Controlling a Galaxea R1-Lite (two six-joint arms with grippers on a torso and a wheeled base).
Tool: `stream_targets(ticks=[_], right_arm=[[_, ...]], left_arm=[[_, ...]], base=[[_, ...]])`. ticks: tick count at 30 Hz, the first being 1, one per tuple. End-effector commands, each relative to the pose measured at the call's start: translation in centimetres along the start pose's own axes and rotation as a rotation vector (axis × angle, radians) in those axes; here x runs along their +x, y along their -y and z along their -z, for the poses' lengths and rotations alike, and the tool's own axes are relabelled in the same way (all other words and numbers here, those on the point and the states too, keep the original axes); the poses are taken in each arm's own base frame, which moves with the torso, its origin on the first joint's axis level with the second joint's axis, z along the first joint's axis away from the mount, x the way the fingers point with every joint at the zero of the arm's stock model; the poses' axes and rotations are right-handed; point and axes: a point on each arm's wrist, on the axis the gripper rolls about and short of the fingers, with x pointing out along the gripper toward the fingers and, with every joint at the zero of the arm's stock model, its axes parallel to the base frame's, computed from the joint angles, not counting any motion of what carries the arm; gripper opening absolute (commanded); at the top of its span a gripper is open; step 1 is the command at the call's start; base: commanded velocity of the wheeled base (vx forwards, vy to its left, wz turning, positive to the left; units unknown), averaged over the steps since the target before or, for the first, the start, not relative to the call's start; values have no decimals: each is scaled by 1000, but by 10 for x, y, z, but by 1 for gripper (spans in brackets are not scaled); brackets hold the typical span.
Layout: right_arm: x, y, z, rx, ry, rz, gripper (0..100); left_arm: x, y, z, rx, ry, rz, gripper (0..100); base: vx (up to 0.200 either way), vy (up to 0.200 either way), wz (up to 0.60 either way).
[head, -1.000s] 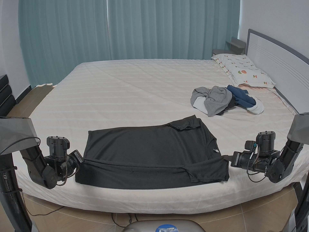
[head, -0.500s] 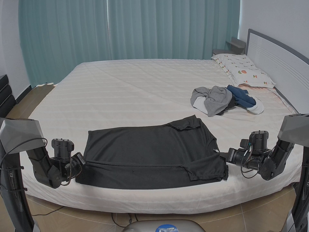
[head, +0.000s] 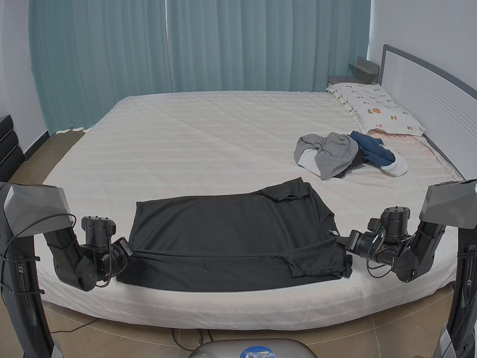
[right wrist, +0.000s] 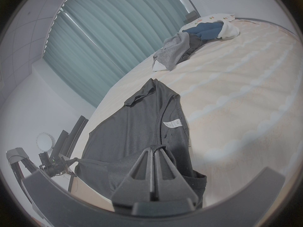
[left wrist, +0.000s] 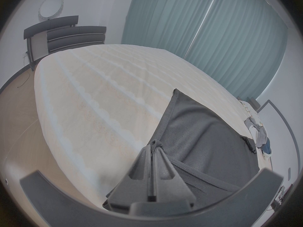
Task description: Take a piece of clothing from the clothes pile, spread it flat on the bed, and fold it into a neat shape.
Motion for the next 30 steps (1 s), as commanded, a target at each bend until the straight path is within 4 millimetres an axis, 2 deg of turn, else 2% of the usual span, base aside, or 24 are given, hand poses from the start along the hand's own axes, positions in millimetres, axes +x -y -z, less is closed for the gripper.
stream_targets(ticks=[1, 7, 8, 19, 20, 23, 26, 30], right_arm=[[6, 4, 5, 10, -12, 6, 0], [9, 6, 8, 15, -23, 9, 0], [11, 6, 10, 14, -26, 8, 100], [7, 2, 1, 91, 47, -31, 100], [-2, 2, -6, 162, 88, -45, 100], [-10, 10, -6, 246, 105, -39, 100], [-13, 17, -7, 314, 124, -39, 100], [-13, 22, -7, 450, 162, -73, 100]], left_arm=[[1, 1, 1, -10, 0, 2, 0], [2, 2, -1, -34, 4, 5, 0], [2, 3, 0, -34, 4, 7, 100], [-1, 0, 0, -38, 1, 0, 100], [-5, -3, -5, -54, 12, -3, 100], [-13, -4, -18, -101, 37, 18, 100], [-18, -6, -27, -139, 31, 54, 100], [-26, -15, -40, -224, -67, 143, 100]], base=[[0, 0, 0], [0, 0, 0], [0, 0, 0], [0, 0, 0], [0, 0, 0], [0, 0, 0], [0, 0, 0], [0, 0, 0]])
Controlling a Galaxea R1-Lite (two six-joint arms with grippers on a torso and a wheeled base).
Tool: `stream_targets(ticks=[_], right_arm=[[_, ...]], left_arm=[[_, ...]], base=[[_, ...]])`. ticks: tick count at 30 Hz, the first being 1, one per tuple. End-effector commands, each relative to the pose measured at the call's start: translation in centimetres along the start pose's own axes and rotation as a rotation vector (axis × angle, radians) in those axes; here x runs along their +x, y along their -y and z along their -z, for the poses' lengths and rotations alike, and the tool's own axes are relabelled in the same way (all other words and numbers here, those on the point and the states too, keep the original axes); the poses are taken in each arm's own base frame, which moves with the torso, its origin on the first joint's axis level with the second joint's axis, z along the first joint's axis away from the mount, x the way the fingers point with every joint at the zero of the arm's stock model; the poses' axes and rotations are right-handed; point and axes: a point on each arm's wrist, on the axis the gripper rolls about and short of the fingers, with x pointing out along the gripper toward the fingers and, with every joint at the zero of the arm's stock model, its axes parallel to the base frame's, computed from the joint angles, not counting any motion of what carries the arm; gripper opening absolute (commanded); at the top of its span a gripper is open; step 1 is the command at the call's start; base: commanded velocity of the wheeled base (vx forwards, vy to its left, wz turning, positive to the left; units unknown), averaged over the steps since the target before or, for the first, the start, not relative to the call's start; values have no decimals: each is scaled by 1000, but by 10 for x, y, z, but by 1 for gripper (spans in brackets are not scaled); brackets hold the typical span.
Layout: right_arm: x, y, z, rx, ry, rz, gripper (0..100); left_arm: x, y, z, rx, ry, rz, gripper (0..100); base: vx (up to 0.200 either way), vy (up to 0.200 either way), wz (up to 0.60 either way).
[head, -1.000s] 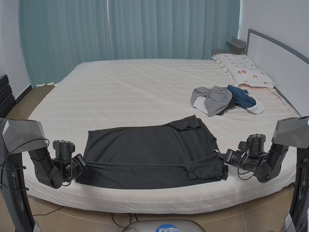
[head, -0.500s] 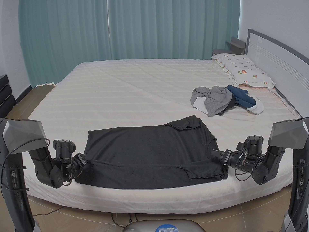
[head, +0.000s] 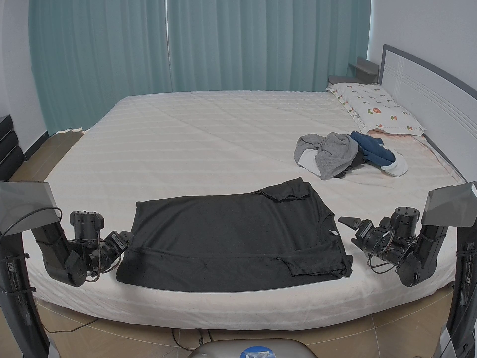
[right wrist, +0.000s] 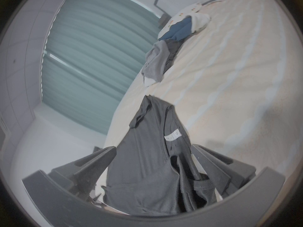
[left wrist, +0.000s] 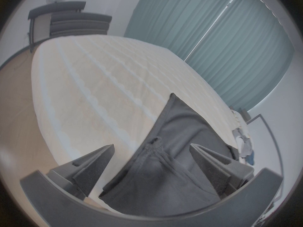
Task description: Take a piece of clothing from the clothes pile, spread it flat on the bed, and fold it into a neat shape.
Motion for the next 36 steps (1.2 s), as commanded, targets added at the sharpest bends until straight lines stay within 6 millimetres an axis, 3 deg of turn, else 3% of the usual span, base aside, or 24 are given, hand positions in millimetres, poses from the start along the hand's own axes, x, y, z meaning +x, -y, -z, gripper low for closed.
stream_targets(ticks=[1, 10, 18, 33, 36], right_arm=[[-6, 8, -3, 126, 34, -14, 100], [-10, 7, 3, 201, 5, -33, 100], [-10, 9, 6, 198, -5, -24, 100], [-10, 9, 13, 194, -19, -7, 100], [-10, 9, 14, 191, -20, -8, 100]], left_arm=[[-18, -4, -26, -112, -44, 76, 100], [-22, -15, -38, -230, -40, 106, 100], [-21, -17, -36, -245, -61, 108, 100], [-19, -20, -32, -255, -94, 116, 100], [-19, -20, -31, -255, -96, 114, 100]], base=[[0, 0, 0], [22, 0, 0], [200, 0, 0], [0, 0, 0], [200, 0, 0]])
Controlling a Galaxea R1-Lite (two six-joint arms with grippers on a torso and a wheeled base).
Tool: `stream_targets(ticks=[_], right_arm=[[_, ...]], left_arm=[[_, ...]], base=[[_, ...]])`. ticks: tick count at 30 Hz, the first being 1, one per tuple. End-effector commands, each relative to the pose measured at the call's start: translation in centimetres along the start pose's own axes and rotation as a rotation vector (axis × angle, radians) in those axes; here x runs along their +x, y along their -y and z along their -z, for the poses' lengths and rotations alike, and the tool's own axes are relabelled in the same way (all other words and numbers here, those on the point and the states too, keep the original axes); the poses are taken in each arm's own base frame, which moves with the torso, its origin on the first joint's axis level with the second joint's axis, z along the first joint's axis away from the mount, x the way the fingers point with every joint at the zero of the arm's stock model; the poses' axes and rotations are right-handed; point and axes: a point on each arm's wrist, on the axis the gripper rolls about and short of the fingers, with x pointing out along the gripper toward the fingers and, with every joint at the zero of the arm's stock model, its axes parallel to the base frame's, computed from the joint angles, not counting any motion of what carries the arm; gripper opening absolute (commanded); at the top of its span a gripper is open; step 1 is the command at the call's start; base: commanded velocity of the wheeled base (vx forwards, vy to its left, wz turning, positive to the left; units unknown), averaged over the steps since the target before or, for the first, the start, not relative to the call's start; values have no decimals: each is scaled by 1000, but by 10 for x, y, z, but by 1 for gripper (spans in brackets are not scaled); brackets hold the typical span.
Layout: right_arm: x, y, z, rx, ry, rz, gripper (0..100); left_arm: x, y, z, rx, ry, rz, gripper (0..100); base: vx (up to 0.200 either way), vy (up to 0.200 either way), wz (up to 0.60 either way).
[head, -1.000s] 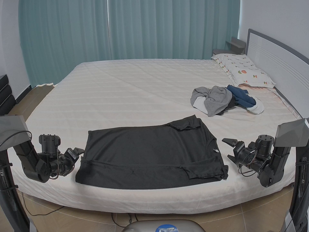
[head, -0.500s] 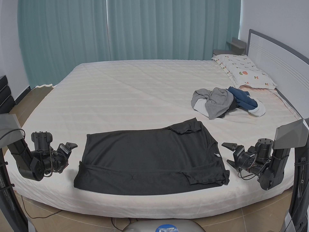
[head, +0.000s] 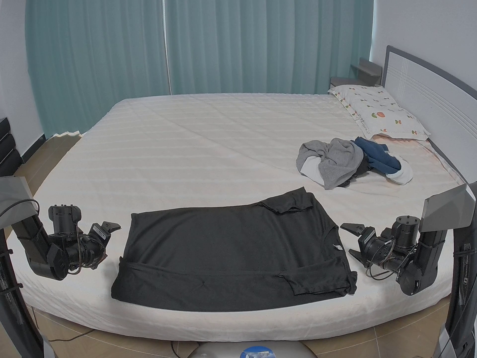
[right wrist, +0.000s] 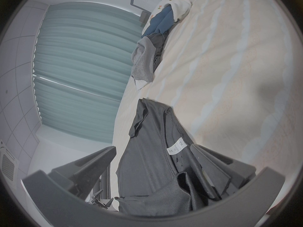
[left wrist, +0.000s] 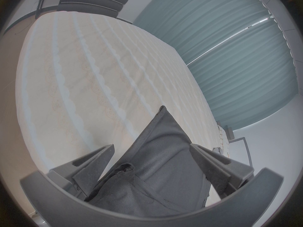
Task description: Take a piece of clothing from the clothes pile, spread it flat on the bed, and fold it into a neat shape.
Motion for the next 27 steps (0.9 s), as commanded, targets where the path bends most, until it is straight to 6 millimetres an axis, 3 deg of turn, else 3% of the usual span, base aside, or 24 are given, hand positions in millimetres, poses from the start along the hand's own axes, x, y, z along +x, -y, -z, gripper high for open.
stream_targets(ticks=[1, 3, 18, 27], right_arm=[[1, -1, 1, -5, 0, -11, 100], [1, -1, 2, -6, -2, -10, 100], [1, -1, 2, -6, 0, -10, 100], [1, -1, 2, -6, 0, -10, 100]], left_arm=[[2, -2, 1, -2, -4, -6, 100], [2, -2, 1, -1, -3, -5, 100], [6, 1, -2, 0, 6, 7, 100], [17, 22, -13, 25, 44, 66, 100]], base=[[200, 0, 0], [200, 0, 0], [0, 0, 0], [0, 0, 0]])
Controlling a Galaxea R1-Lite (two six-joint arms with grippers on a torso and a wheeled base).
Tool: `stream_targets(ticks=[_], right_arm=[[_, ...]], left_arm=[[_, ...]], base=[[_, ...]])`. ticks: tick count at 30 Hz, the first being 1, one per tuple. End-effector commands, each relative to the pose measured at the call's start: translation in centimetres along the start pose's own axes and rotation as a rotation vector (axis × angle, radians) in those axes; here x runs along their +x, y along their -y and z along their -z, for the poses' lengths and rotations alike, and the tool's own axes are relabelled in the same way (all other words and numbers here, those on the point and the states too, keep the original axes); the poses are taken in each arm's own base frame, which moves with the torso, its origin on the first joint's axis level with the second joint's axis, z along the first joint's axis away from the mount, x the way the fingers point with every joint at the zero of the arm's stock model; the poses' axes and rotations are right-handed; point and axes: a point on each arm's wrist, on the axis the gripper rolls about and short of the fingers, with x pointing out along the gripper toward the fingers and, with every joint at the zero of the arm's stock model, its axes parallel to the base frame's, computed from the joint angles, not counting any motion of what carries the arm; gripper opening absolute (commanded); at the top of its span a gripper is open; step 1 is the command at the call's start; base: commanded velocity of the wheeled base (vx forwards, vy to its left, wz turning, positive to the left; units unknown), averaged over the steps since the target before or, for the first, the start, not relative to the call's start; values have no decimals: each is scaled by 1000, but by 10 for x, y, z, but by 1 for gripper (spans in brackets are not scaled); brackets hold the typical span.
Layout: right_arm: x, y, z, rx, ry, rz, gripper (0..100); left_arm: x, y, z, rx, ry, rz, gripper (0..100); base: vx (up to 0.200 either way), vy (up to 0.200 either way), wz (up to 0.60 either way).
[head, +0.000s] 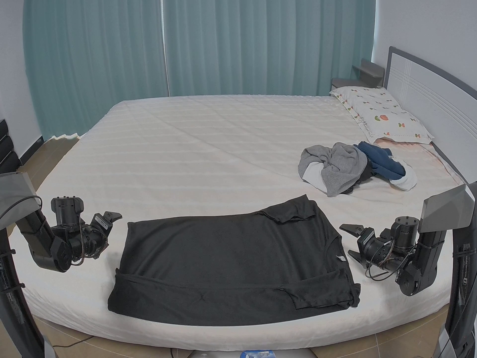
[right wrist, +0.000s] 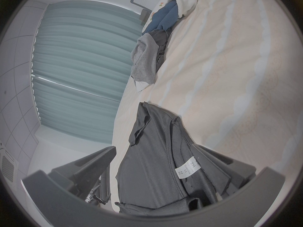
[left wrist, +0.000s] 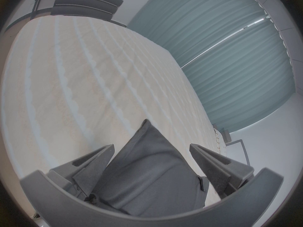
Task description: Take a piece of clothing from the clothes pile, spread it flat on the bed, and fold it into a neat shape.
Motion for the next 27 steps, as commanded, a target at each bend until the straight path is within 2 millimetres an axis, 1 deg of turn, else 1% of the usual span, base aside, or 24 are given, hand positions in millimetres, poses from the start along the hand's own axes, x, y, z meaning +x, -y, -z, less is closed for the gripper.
stream_targets(ticks=[1, 6, 9, 11, 15, 25, 26, 27], right_arm=[[0, -1, 0, -4, 6, -13, 100], [0, -1, -1, -5, 5, -15, 100], [0, -1, 0, -4, 6, -13, 100], [0, -1, 0, -4, 6, -13, 100], [0, -1, 0, -4, 6, -13, 100], [0, -1, 0, -6, 6, -13, 100], [0, -1, 0, -6, 6, -13, 100], [0, -1, 0, -6, 6, -13, 100]], left_arm=[[5, 8, -4, 9, 11, 22, 100], [5, 5, 1, 11, 2, 19, 100], [6, -1, 2, -1, -8, -1, 100], [7, -2, 3, 0, -11, -3, 100], [5, 1, 3, 7, -9, 5, 100], [14, 10, -4, 18, 10, 37, 100], [21, 11, -4, 24, 3, 50, 100], [22, 11, -5, 24, 4, 51, 100]], base=[[0, 0, 0], [0, 0, 0], [0, 0, 0], [200, 0, 0], [200, 0, 0], [0, 0, 0], [0, 0, 0], [0, 0, 0]])
